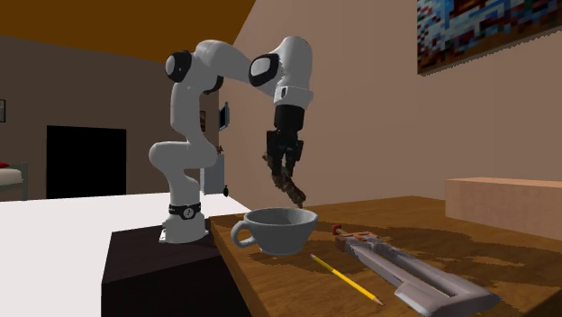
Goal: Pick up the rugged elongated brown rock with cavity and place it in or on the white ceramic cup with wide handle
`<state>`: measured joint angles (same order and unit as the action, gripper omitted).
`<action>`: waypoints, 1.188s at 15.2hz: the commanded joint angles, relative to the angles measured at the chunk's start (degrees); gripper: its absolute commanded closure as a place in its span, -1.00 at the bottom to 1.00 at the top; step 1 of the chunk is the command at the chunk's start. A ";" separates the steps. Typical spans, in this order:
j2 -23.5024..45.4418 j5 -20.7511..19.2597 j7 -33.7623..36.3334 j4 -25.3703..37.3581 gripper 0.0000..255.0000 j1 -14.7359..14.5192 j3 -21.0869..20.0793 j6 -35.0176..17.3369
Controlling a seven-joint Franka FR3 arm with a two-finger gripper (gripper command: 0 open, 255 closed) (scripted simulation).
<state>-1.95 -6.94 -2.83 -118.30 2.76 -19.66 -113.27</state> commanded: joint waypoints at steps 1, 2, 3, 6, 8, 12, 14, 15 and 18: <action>0.14 -0.25 -2.07 -0.13 1.00 1.03 1.10 -0.51; 0.39 -0.38 -1.92 -0.63 1.00 1.03 1.09 -1.25; 0.65 -0.51 -1.76 -1.13 1.00 1.03 1.08 -1.98; 1.53 -0.97 -1.24 -2.53 1.00 1.02 1.05 -4.17; 2.17 -1.31 -0.87 -3.41 1.00 1.02 1.05 -5.62; 3.60 -2.10 -0.06 -5.01 1.00 1.00 1.05 -8.51; 4.39 -2.55 0.38 -5.73 1.00 0.98 1.07 -9.94; 4.96 -2.88 0.70 -6.20 1.00 0.97 1.09 -10.92; 4.96 -2.88 0.70 -6.20 1.00 0.98 1.09 -10.92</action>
<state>2.78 -9.79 -2.10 -124.42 3.71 -18.61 -123.97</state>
